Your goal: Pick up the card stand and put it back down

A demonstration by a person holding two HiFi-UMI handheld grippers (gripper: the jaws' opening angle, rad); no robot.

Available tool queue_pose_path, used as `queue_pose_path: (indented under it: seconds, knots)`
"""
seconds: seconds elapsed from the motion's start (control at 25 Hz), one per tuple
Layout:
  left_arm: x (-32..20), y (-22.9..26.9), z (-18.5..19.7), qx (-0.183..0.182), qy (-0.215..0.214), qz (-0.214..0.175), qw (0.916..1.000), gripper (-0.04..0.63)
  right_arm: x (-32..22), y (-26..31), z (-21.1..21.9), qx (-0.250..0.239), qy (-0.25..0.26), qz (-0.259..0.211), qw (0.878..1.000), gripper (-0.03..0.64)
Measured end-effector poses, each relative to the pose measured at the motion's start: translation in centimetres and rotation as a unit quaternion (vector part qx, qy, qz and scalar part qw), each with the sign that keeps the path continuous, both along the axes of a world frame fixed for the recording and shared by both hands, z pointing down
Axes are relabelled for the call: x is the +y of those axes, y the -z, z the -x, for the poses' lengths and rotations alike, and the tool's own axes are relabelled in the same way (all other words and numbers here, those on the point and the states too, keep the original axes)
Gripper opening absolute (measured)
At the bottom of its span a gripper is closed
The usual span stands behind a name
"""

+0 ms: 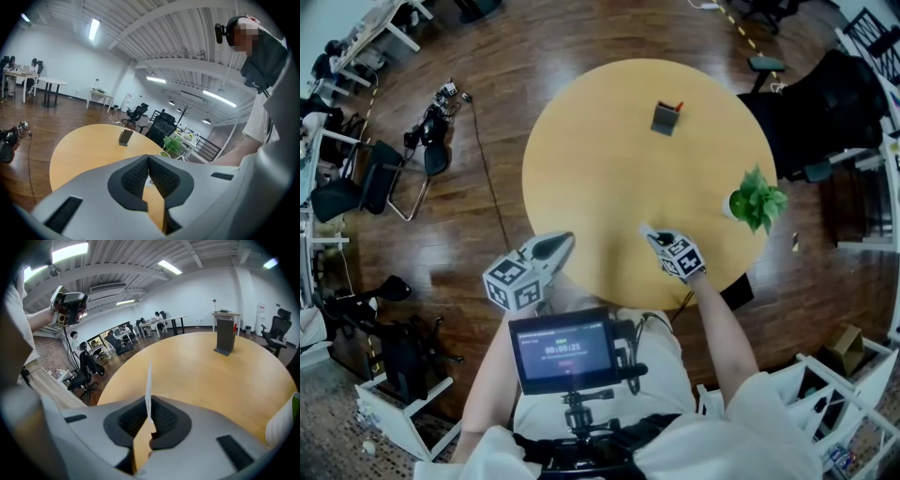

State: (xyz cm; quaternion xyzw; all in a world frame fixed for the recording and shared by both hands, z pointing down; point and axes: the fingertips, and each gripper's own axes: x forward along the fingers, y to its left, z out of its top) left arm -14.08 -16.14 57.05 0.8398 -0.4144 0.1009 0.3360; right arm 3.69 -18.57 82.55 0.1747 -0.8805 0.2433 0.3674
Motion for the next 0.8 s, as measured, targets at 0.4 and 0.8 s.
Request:
queue_pose_path:
  seconds: [0.4, 0.8]
  knots:
    - [0.1, -0.1, -0.2, 0.001, 0.003, 0.005, 1.0, 0.0, 0.7, -2.6, 0.5, 0.012, 0.029, 0.005, 0.999, 0.028]
    - [0.2, 0.3, -0.1, -0.005, 0.007, 0.004, 1.0, 0.0, 1.5, -5.3, 0.3, 0.022, 0.054, 0.018, 0.998, 0.029]
